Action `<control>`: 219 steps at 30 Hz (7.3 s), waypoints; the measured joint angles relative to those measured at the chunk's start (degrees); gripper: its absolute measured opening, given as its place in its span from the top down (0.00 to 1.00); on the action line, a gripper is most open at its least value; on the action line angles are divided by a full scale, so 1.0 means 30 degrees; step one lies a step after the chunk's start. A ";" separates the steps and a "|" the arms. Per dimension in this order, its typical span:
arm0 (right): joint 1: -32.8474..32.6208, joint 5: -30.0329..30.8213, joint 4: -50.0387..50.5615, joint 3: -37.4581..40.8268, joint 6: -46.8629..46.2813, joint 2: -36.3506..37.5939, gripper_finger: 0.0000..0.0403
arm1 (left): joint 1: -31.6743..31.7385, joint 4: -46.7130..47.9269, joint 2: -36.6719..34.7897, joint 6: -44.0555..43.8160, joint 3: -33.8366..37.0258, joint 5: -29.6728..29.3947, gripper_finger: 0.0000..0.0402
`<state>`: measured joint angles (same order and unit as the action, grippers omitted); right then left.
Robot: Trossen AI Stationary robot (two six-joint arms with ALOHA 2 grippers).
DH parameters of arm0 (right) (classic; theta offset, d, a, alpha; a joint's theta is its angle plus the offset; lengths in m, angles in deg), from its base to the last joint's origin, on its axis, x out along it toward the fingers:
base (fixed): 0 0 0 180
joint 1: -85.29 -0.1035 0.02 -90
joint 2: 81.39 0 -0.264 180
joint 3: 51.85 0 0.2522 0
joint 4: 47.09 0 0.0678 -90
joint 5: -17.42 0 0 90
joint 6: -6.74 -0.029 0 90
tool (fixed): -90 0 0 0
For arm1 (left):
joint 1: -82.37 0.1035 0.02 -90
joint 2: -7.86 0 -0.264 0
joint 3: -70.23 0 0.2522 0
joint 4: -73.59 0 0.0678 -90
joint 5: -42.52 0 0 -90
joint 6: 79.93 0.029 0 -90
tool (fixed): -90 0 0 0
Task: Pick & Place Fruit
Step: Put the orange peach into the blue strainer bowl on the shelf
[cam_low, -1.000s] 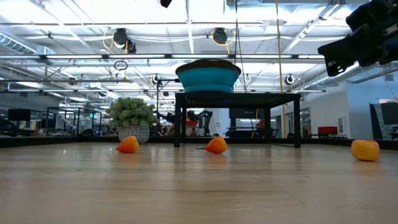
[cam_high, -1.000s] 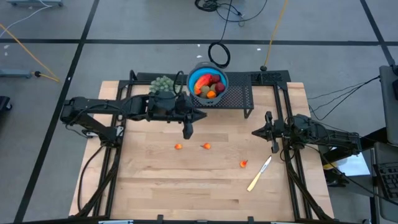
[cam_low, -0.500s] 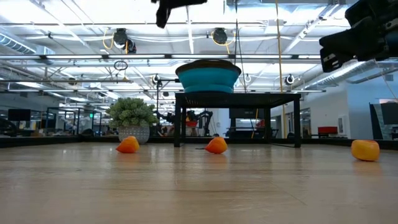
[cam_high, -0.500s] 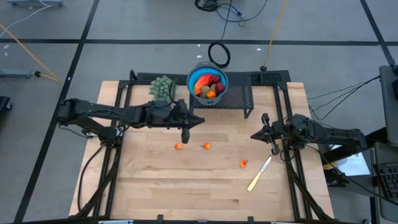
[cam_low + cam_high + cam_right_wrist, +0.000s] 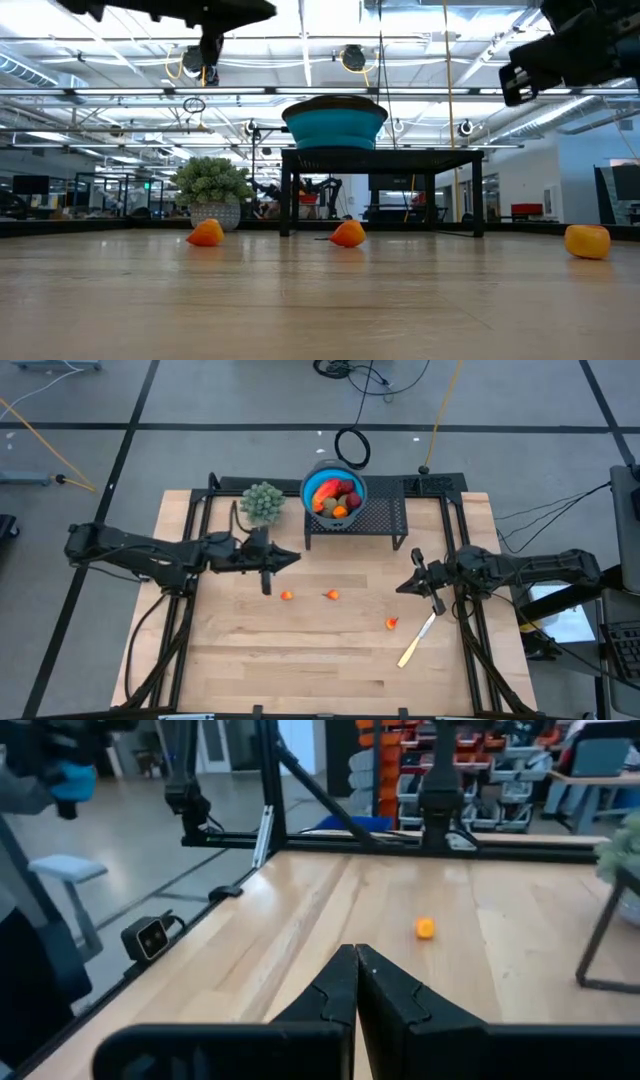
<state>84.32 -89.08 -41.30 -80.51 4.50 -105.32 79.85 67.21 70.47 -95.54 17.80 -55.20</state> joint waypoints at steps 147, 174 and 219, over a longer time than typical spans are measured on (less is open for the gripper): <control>-0.4364 0.2992 0.5920 -0.7745 0.1281 -1.7098 0.82 | 0.1062 0.1176 -1.0285 0.1545 0.8392 0.0059 0.96; -0.0173 0.4074 -1.3400 -0.7752 -1.2610 -1.2056 0.81 | 0.1062 0.1230 -1.0278 0.1652 0.8384 0.0088 0.99; 0.3543 0.6249 -0.2965 -1.0401 -0.0619 -1.2063 0.80 | 0.1062 0.1704 -1.0285 0.2784 0.8384 0.0060 0.97</control>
<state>94.95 -70.34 -50.20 -111.72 2.64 -141.51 83.03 72.32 39.61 -87.19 42.95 -55.02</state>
